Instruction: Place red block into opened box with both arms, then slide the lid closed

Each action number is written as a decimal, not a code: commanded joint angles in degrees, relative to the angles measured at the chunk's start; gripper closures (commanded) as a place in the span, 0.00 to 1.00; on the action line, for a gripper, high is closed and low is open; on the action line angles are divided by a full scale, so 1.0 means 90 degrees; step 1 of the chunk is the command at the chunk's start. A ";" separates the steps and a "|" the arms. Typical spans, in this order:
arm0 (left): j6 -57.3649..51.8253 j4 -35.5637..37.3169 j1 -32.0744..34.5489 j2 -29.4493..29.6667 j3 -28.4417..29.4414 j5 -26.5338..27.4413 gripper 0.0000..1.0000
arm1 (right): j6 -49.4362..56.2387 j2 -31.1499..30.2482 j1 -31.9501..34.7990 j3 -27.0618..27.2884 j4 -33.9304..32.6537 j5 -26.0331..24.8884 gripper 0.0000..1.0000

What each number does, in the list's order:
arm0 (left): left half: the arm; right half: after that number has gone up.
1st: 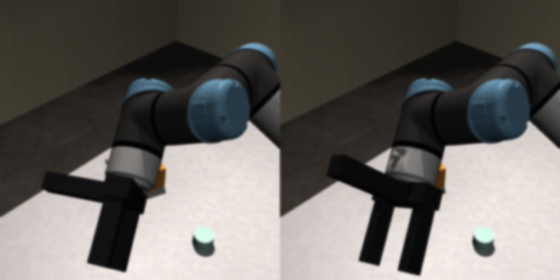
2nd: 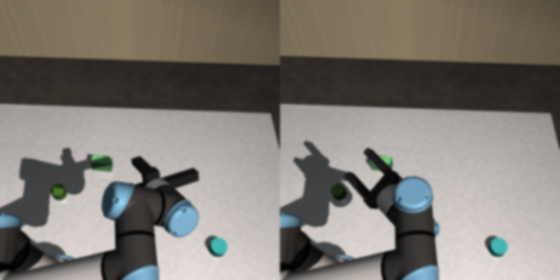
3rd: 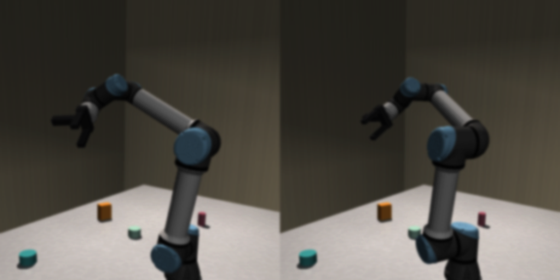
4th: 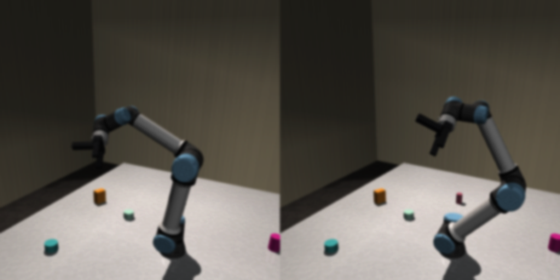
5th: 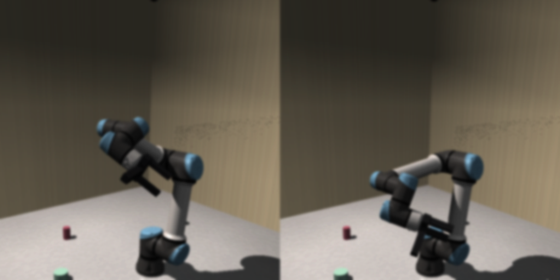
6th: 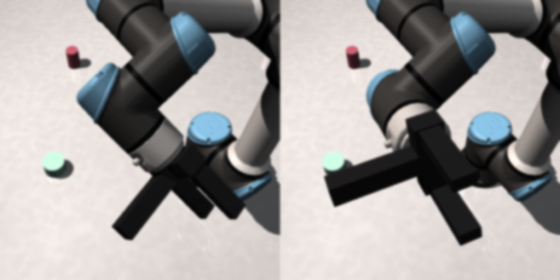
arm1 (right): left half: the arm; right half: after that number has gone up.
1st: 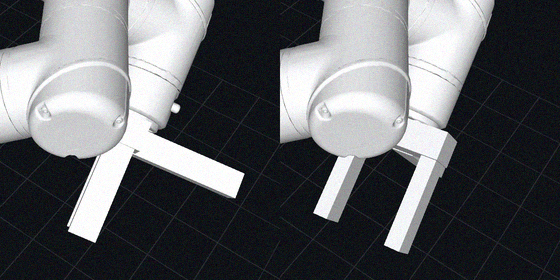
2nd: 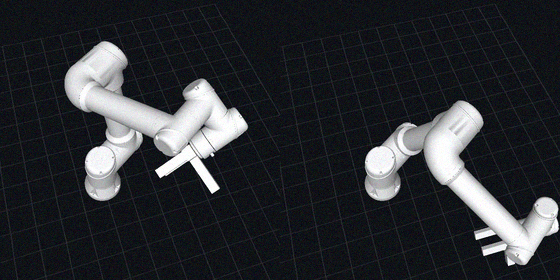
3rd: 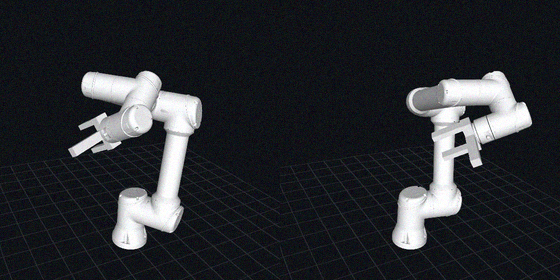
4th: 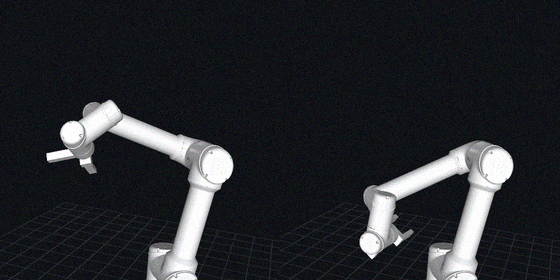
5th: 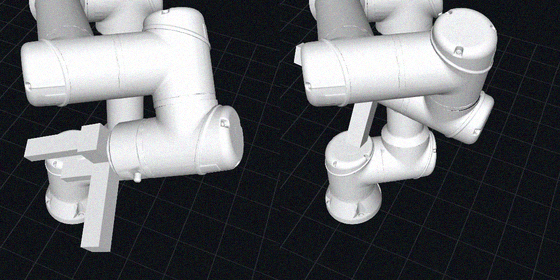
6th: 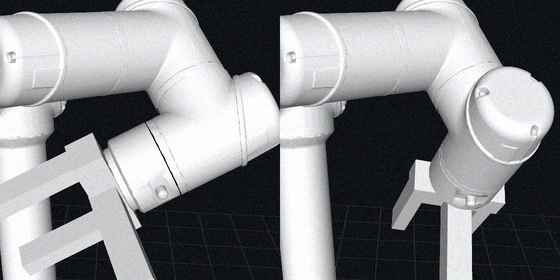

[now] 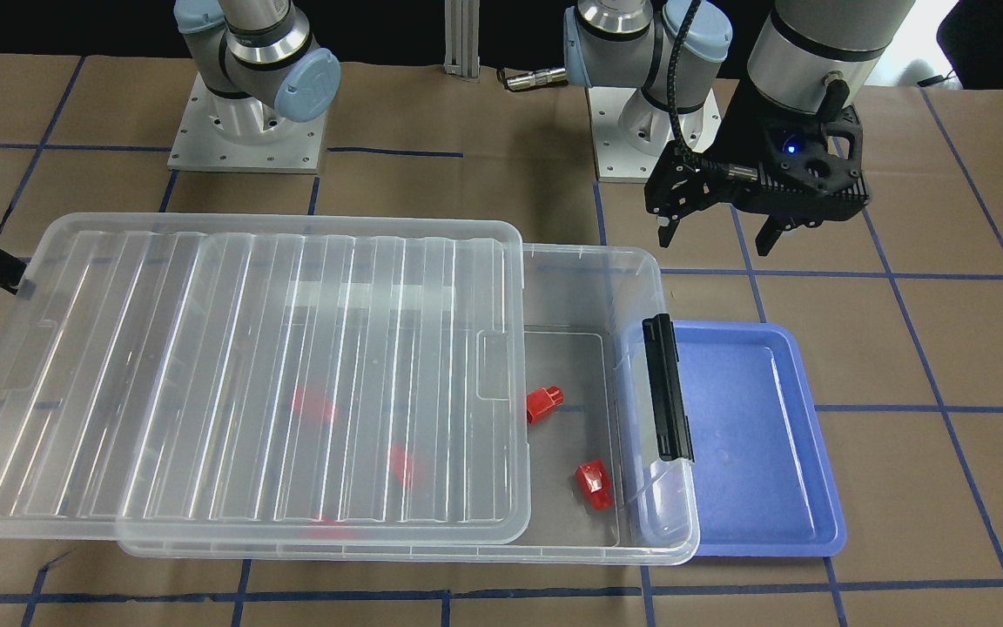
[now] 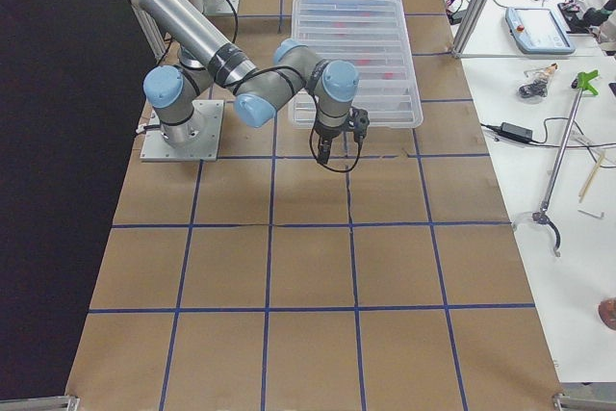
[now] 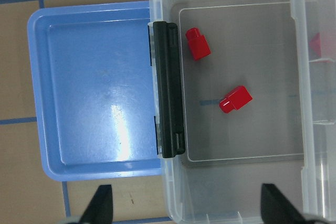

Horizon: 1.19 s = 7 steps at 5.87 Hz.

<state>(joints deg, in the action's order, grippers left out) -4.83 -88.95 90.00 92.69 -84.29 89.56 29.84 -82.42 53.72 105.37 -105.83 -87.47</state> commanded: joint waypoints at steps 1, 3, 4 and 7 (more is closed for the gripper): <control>0.0000 0.0000 -0.0019 -0.0025 -0.0010 0.0000 0.02 | -0.0461 -0.0012 0.0454 -0.0027 0.0001 0.0002 0.00; 0.0000 0.0000 -0.0029 -0.0025 -0.0010 -0.0010 0.02 | -0.0940 -0.0051 0.0885 -0.0037 0.0001 0.0002 0.00; 0.0000 0.0000 -0.0029 -0.0016 -0.0010 -0.0010 0.02 | -0.1107 -0.0051 0.1109 -0.0047 -0.0009 0.0031 0.00; 0.0000 0.0000 -0.0039 -0.0015 -0.0010 -0.0010 0.02 | -0.2287 -0.0217 0.1616 0.0002 0.0050 0.0422 0.00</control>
<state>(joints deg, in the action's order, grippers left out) -4.83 -88.95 89.70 92.55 -84.32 89.47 12.38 -84.21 66.32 105.34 -105.47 -84.35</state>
